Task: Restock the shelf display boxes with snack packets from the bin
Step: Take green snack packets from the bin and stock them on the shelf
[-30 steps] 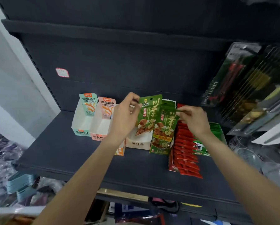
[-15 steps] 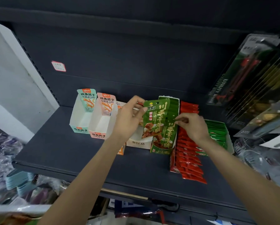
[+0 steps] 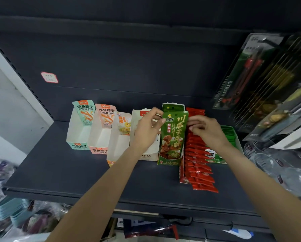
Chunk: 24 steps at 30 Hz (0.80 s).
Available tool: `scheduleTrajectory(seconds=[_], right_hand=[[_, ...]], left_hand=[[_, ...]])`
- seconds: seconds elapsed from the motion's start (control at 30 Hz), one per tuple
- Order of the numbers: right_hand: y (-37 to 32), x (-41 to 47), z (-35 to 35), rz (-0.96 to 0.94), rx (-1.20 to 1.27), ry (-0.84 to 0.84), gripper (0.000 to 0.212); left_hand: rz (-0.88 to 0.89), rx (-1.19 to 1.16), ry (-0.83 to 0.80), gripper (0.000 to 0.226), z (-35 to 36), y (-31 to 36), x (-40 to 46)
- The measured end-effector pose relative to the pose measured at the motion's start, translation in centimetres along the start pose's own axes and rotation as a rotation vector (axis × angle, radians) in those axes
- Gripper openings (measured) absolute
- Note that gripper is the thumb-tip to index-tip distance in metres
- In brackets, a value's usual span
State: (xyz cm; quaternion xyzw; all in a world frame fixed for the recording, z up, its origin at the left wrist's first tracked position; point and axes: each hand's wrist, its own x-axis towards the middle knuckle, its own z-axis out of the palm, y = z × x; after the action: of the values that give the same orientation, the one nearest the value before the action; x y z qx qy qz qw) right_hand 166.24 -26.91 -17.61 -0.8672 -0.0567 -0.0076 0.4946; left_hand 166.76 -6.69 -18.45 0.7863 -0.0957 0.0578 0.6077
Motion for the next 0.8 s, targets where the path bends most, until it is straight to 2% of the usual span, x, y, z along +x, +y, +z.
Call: scheduleTrajectory(seconds=[0.17, 0.33, 0.53, 0.63, 0.8], right_hand=[[-0.7, -0.4, 0.0, -0.074, 0.069, 0.109, 0.019], [0.3, 0.2, 1.0, -0.034, -0.084, 0.131, 0.007], [1.3, 0.0, 2.6, -0.02, -0.198, 0.146, 0.018], [1.2, -0.2, 2.9, -0.031, -0.272, 0.167, 0.026], [0.8, -0.4, 3.4, -0.068, -0.401, 0.199, 0.017]], left_hand=[[0.01, 0.03, -0.021, 0.006, 0.6, 0.2, 0.6], [0.015, 0.192, -0.041, 0.004, 0.3, -1.0, 0.9], [0.035, 0.399, -0.086, 0.016, 0.0, -1.9, 1.0], [0.101, 0.484, -0.111, 0.024, 0.0, -2.1, 1.0], [0.238, 0.657, -0.115, 0.021, 0.0, -2.8, 0.9]])
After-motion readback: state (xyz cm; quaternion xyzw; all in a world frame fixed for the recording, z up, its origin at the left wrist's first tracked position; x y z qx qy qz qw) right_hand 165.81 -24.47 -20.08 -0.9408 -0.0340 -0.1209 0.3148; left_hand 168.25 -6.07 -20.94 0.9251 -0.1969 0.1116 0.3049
